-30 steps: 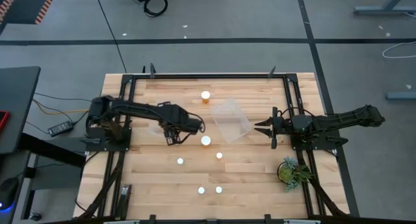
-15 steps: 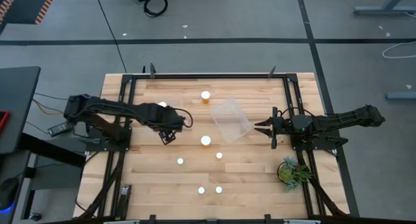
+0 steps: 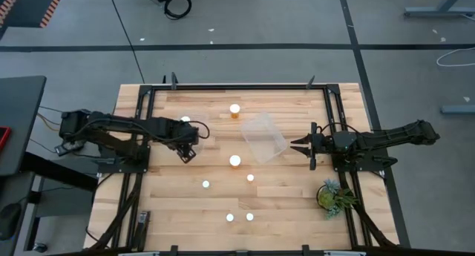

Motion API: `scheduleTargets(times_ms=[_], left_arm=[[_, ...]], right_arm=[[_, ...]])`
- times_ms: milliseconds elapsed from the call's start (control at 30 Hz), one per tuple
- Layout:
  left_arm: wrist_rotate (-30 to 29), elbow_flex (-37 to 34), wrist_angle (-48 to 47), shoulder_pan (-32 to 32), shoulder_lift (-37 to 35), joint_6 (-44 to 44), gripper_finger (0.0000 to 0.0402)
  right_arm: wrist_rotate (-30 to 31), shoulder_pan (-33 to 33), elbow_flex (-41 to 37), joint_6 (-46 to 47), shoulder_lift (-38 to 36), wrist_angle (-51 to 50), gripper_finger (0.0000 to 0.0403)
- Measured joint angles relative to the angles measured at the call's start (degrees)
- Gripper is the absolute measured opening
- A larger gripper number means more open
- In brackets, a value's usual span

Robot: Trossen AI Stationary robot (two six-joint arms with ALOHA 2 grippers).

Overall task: Pick and place medicine bottles into bin by pill shape (circle, oval)
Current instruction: Put the large orange pill bottle into the left transparent bin

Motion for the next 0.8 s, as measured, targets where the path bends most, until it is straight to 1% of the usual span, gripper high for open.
scheduleTargets(times_ms=[233, 333, 600, 800], left_arm=[[0.2, -0.4, 0.2, 1.8, -0.4, -2.6, 0.0224], [0.5, -0.4, 0.2, 2.0, -0.4, -2.6, 0.0229], [2.9, -0.4, 0.2, 2.0, -0.4, -2.6, 0.0253], [3.7, -0.4, 0.1, 1.9, -0.4, -2.0, 0.0284]], right_arm=[[0.0, 0.0, 0.0, 0.0, 0.0, 0.0, 0.0092], [0.0, 0.0, 0.0, 0.0, 0.0, 0.0, 0.0092], [0.0, 0.0, 0.0, 0.0, 0.0, 0.0, 0.0092], [0.0, 0.0, 0.0, 0.0, 0.0, 0.0, 0.0092]])
